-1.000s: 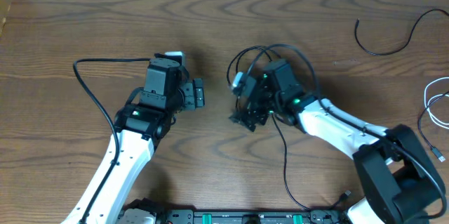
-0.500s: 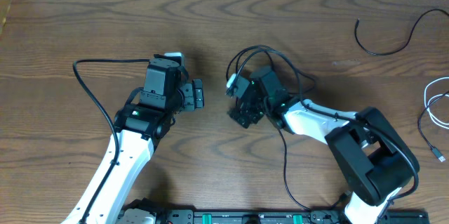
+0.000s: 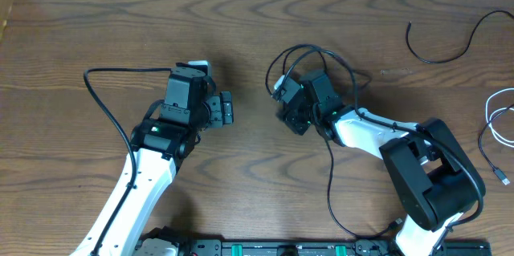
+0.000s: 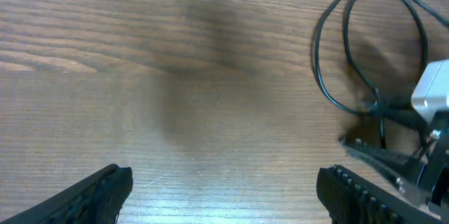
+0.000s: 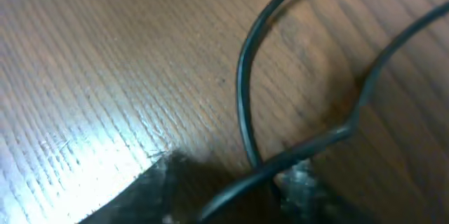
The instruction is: Untangle cables
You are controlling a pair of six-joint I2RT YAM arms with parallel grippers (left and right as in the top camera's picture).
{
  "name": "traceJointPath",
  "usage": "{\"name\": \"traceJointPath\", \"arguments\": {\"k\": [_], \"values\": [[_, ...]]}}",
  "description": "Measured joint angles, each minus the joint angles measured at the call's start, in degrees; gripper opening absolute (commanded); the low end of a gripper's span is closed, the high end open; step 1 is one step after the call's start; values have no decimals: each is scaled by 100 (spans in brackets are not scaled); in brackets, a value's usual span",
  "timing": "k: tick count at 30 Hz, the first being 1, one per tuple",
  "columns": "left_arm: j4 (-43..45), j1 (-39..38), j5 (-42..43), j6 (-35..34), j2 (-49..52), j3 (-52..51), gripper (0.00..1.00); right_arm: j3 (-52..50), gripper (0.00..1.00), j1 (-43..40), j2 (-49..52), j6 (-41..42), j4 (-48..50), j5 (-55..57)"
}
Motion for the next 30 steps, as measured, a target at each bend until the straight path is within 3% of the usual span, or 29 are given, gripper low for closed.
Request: {"name": "traceJointPath", "arguments": {"k": [2, 5, 17, 30], "values": [[-4, 0, 0, 0, 0, 0, 89, 4, 30, 0, 0, 33, -22, -35], [-11, 0, 0, 0, 0, 0, 89, 4, 1, 0, 0, 52, -15, -39], [-70, 0, 0, 0, 0, 0, 89, 323, 1, -275, 105, 966, 562, -42], [-76, 0, 66, 0, 0, 0, 89, 3412, 1, -898, 138, 1038, -1029, -4]]}}
